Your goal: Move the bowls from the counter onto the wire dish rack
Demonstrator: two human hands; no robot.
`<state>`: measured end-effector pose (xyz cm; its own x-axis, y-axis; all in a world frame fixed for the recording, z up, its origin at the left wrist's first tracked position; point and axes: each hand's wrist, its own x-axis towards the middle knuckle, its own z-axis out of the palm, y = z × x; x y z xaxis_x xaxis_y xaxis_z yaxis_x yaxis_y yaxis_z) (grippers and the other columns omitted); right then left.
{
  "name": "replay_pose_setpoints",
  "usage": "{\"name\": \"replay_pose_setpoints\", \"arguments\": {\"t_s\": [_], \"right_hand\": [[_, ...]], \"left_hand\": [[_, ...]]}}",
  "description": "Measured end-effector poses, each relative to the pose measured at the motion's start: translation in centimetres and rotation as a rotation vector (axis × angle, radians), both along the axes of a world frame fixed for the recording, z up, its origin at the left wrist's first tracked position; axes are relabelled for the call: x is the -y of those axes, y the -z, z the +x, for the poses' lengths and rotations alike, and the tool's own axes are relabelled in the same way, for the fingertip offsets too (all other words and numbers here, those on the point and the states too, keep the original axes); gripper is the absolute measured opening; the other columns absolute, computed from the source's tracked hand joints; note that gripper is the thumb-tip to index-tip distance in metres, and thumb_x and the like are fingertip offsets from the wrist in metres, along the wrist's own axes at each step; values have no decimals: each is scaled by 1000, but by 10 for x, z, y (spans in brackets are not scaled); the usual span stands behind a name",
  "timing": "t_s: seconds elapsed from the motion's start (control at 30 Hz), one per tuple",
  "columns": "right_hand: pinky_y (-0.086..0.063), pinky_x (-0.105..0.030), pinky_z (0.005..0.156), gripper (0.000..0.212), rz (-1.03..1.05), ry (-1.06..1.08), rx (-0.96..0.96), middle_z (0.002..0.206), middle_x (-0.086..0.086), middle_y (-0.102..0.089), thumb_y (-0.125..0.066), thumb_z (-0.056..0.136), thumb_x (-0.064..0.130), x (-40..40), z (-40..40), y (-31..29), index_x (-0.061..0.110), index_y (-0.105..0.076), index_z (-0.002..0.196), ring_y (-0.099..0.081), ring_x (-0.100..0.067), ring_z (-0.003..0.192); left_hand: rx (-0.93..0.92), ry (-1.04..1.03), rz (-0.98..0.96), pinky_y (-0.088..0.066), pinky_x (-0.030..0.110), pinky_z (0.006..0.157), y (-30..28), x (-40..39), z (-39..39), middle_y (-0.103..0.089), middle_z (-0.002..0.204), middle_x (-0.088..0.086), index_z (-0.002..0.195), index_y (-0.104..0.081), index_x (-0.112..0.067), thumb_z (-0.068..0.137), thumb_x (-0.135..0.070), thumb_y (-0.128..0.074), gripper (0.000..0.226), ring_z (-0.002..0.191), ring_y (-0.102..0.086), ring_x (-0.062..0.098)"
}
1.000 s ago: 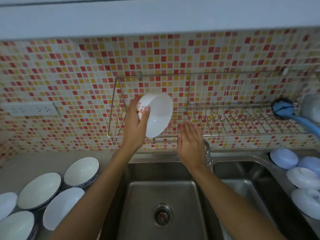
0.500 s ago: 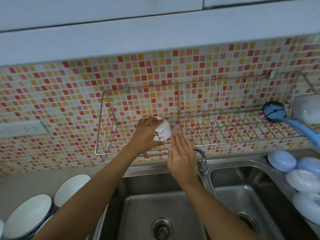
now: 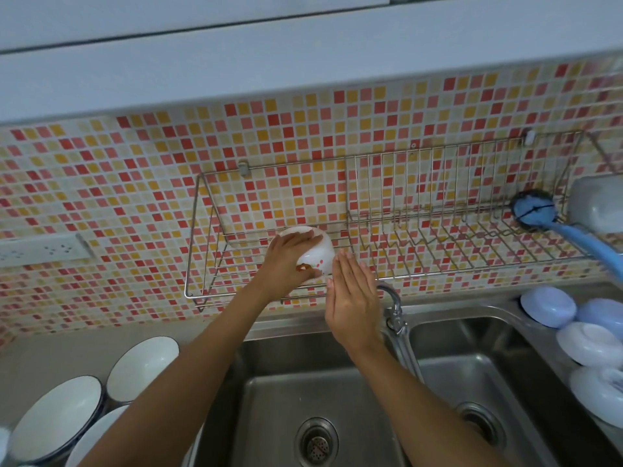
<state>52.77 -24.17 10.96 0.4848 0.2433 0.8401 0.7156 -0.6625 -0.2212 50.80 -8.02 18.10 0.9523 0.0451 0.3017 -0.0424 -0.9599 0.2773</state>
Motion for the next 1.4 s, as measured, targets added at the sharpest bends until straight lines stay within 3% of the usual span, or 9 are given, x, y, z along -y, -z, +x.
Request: {"name": "replay_pose_setpoints", "arguments": {"t_s": [0.27, 0.37, 0.47, 0.57, 0.67, 0.77, 1.13, 1.33, 1.4], "right_hand": [[-23, -38, 118, 40, -23, 16, 1, 134, -13, -58, -45, 98, 23, 2, -1, -1, 1, -58, 129, -50, -24, 130], [-24, -38, 117, 40, -7, 13, 6, 133, -13, -59, -48, 97, 23, 3, -1, -1, 2, -59, 128, -50, -24, 130], [-26, -39, 116, 40, -2, 6, 10, 133, -13, -59, -50, 96, 23, 2, 0, 1, 2, -59, 128, -50, -24, 130], [-25, -39, 116, 40, -3, 4, 7, 134, -13, -58, -49, 96, 23, 1, -1, 2, 2, -58, 129, -49, -23, 131], [-26, -39, 116, 40, 0, 3, 6, 134, -13, -58, -49, 96, 23, 1, -1, 2, 2, -58, 129, -49, -24, 131], [-25, -39, 116, 40, -4, 8, -7, 134, -13, -58, -48, 97, 24, 1, -1, 1, 2, -58, 129, -50, -24, 131], [-30, -44, 115, 41, -11, -10, -50, 133, -15, -58, -39, 101, 24, 2, -6, -1, 1, -59, 128, -51, -26, 130], [-18, -46, 120, 44, -77, 0, -171, 145, -10, -48, -37, 102, 26, 6, -16, -3, 5, -49, 138, -36, -25, 141], [-14, -45, 121, 48, -62, -20, -220, 153, -9, -35, -34, 103, 27, 5, -30, 3, 5, -37, 145, -23, -25, 146]], "left_hand": [[56, -63, -193, -20, 45, 119, -2, 13, -24, -29, 157, -1, 146, -33, -25, 98, -31, -48, 51, 144, -22, 21], [205, -141, -53, -31, 46, 112, 3, 11, -42, -48, 144, 2, 135, -51, -22, 97, -40, -41, 43, 132, -41, 25], [208, -120, 76, -33, 47, 109, 13, 7, -56, -52, 141, 4, 135, -52, -20, 96, -51, -27, 56, 128, -47, 27], [47, -113, 115, -21, 48, 118, 8, 7, -52, -31, 156, 1, 147, -32, -25, 94, -58, -6, 69, 143, -29, 23], [-149, -110, 133, 0, 46, 120, 0, 9, -34, -1, 161, -6, 152, -6, -30, 98, -51, -12, 59, 149, -1, 16], [-183, -51, 123, 1, 46, 121, -2, 9, -23, 6, 161, -7, 152, -1, -31, 102, -43, -20, 55, 149, 3, 15], [-142, -143, 123, -12, 42, 120, -1, 13, -29, -8, 161, 0, 153, -9, -21, 102, -40, -22, 56, 147, -20, 21], [0, -270, 193, -50, 42, 96, 10, 23, -51, -40, 151, 2, 144, -39, -25, 98, -53, 0, 67, 125, -55, 24], [-19, -270, 226, -38, 45, 110, 18, 21, -66, -36, 153, 3, 146, -36, -24, 94, -55, 10, 76, 135, -44, 24]]}}
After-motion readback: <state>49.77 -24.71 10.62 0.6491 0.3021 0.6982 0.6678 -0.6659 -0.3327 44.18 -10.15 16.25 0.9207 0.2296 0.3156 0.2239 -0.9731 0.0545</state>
